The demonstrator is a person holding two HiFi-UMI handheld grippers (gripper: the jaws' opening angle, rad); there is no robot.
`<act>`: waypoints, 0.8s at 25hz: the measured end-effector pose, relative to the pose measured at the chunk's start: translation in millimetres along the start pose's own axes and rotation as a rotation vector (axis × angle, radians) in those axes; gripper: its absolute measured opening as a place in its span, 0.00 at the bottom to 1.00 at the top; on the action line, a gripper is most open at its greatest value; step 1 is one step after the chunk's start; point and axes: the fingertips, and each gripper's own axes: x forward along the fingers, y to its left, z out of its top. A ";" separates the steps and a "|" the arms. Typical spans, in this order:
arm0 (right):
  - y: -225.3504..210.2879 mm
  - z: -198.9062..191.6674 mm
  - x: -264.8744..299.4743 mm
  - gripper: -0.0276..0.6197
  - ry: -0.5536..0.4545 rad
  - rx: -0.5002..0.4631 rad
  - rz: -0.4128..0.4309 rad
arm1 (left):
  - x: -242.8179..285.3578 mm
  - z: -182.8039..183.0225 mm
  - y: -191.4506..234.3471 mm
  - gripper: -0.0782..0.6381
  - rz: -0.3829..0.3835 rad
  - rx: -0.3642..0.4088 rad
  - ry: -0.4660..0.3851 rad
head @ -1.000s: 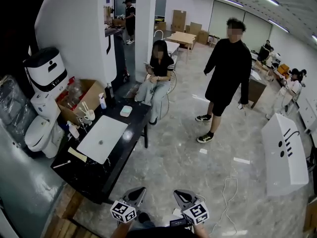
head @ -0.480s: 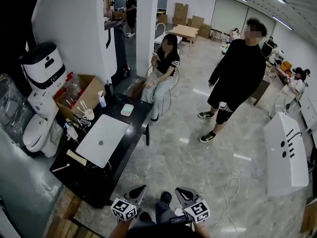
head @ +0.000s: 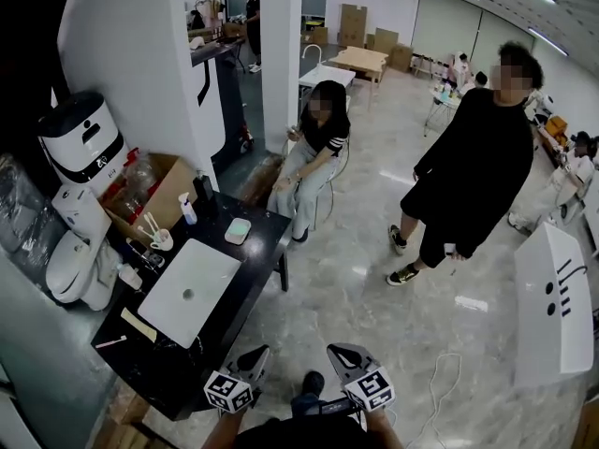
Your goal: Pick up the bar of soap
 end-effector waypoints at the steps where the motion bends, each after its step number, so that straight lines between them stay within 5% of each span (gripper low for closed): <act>1: -14.7 4.4 4.4 0.06 -0.001 -0.002 -0.002 | 12.3 5.9 2.7 0.12 0.001 0.003 -0.003; 11: -117.5 22.9 29.0 0.06 0.009 -0.002 0.016 | 102.9 38.0 10.4 0.12 0.020 0.013 -0.024; 20: -147.5 22.1 79.4 0.06 0.065 -0.029 0.120 | 122.2 43.2 46.3 0.12 0.124 -0.046 -0.058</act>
